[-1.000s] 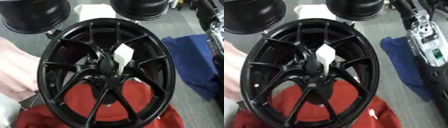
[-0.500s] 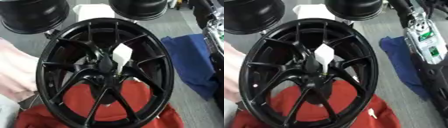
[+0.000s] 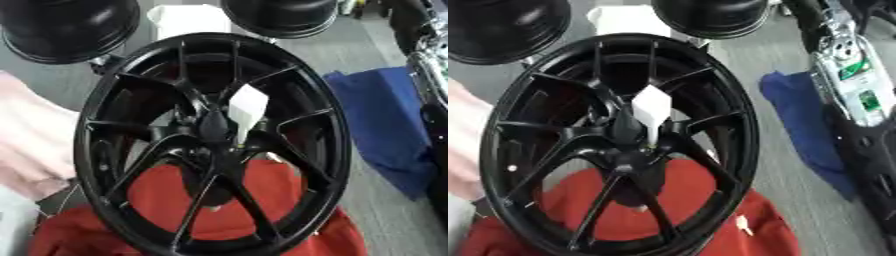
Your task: Pull the pin out of the wheel hub.
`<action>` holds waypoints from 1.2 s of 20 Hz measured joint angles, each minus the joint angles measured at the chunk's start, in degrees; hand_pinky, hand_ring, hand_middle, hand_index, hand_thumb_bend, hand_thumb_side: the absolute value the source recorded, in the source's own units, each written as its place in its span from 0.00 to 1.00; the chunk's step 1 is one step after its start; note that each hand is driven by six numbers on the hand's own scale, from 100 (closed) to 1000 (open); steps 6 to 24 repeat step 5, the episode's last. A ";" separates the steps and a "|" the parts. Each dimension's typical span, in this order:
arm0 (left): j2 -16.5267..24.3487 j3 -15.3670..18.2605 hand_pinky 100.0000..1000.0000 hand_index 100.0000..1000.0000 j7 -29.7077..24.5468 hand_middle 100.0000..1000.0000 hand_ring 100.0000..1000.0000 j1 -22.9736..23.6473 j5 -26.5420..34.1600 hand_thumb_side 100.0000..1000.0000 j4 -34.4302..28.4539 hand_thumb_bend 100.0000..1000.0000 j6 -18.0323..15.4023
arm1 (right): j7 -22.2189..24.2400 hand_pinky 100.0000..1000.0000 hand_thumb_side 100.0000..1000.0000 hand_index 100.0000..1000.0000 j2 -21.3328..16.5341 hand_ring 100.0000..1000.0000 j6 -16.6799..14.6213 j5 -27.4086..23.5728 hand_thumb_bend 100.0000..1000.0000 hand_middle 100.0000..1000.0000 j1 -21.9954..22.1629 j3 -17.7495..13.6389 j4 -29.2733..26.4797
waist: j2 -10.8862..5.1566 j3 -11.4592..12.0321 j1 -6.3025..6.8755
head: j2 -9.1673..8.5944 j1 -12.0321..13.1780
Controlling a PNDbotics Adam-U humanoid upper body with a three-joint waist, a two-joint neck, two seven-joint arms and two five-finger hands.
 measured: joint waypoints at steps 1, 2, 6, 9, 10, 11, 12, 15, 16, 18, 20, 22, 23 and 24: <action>-1.08 0.04 0.66 0.66 0.95 0.58 0.64 0.74 -0.35 0.55 -1.31 0.60 0.25 | -0.06 0.95 0.60 0.65 0.14 0.81 -0.06 0.00 0.00 0.65 -0.09 0.00 -0.05 | 0.00 0.06 0.04 | 0.15 0.33; -2.03 0.04 0.66 0.67 1.61 0.58 0.64 1.37 -0.64 0.56 -2.44 0.60 0.50 | -0.11 0.95 0.60 0.64 0.34 0.81 -0.11 0.00 0.00 0.65 -0.20 0.00 -0.12 | -0.02 0.10 0.10 | 0.22 0.61; -4.49 0.22 0.65 0.67 2.91 0.58 0.64 2.72 -0.99 0.56 -4.57 0.60 1.05 | -0.07 0.95 0.60 0.64 0.88 0.81 -0.09 0.02 0.00 0.65 -0.22 0.05 -0.13 | -0.32 0.33 0.37 | 0.82 1.16; -4.49 0.22 0.65 0.67 2.91 0.58 0.64 2.72 -0.99 0.56 -4.57 0.60 1.05 | -0.07 0.95 0.60 0.64 0.88 0.81 -0.09 0.02 0.00 0.65 -0.22 0.05 -0.13 | -0.32 0.33 0.37 | 0.82 1.16; -4.49 0.22 0.65 0.67 2.91 0.58 0.64 2.72 -0.99 0.56 -4.57 0.60 1.05 | -0.07 0.95 0.60 0.64 0.88 0.81 -0.09 0.02 0.00 0.65 -0.22 0.05 -0.13 | -0.32 0.33 0.37 | 0.82 1.16; -4.49 0.22 0.65 0.67 2.91 0.58 0.64 2.72 -0.99 0.56 -4.57 0.60 1.05 | -0.07 0.95 0.60 0.64 0.88 0.81 -0.09 0.02 0.00 0.65 -0.22 0.05 -0.13 | -0.32 0.33 0.37 | 0.82 1.16; -4.49 0.22 0.65 0.67 2.91 0.58 0.64 2.72 -0.99 0.56 -4.57 0.60 1.05 | -0.07 0.95 0.60 0.64 0.88 0.81 -0.09 0.02 0.00 0.65 -0.22 0.05 -0.13 | -0.32 0.33 0.37 | 0.82 1.16; -4.49 0.22 0.65 0.67 2.91 0.58 0.64 2.72 -0.99 0.56 -4.57 0.60 1.05 | -0.07 0.95 0.60 0.64 0.88 0.81 -0.09 0.02 0.00 0.65 -0.22 0.05 -0.13 | -0.32 0.33 0.37 | 0.82 1.16; -4.49 0.22 0.65 0.67 2.91 0.58 0.64 2.72 -0.99 0.56 -4.57 0.60 1.05 | -0.07 0.95 0.60 0.64 0.88 0.81 -0.09 0.02 0.00 0.65 -0.22 0.05 -0.13 | -0.32 0.33 0.37 | 0.82 1.16; -4.49 0.22 0.65 0.67 2.91 0.58 0.64 2.72 -0.99 0.56 -4.57 0.60 1.05 | -0.07 0.95 0.60 0.64 0.88 0.81 -0.09 0.02 0.00 0.65 -0.22 0.05 -0.13 | -0.32 0.33 0.37 | 0.82 1.16; -4.49 0.22 0.65 0.67 2.91 0.58 0.64 2.72 -0.99 0.56 -4.57 0.60 1.05 | -0.07 0.95 0.60 0.64 0.88 0.81 -0.09 0.02 0.00 0.65 -0.22 0.05 -0.13 | -0.32 0.33 0.37 | 0.82 1.16; -4.49 0.22 0.65 0.67 2.91 0.58 0.64 2.72 -0.99 0.56 -4.57 0.60 1.05 | -0.07 0.95 0.60 0.64 0.88 0.81 -0.09 0.02 0.00 0.65 -0.22 0.05 -0.13 | -0.32 0.33 0.37 | 0.82 1.16; -4.49 0.22 0.65 0.67 2.91 0.58 0.64 2.72 -0.99 0.56 -4.57 0.60 1.05 | -0.07 0.95 0.60 0.64 0.88 0.81 -0.09 0.02 0.00 0.65 -0.22 0.05 -0.13 | -0.32 0.33 0.37 | 0.82 1.16; -4.49 0.22 0.65 0.67 2.91 0.58 0.64 2.72 -0.99 0.56 -4.57 0.60 1.05 | -0.07 0.95 0.60 0.64 0.88 0.81 -0.09 0.02 0.00 0.65 -0.22 0.05 -0.13 | -0.32 0.33 0.37 | 0.82 1.16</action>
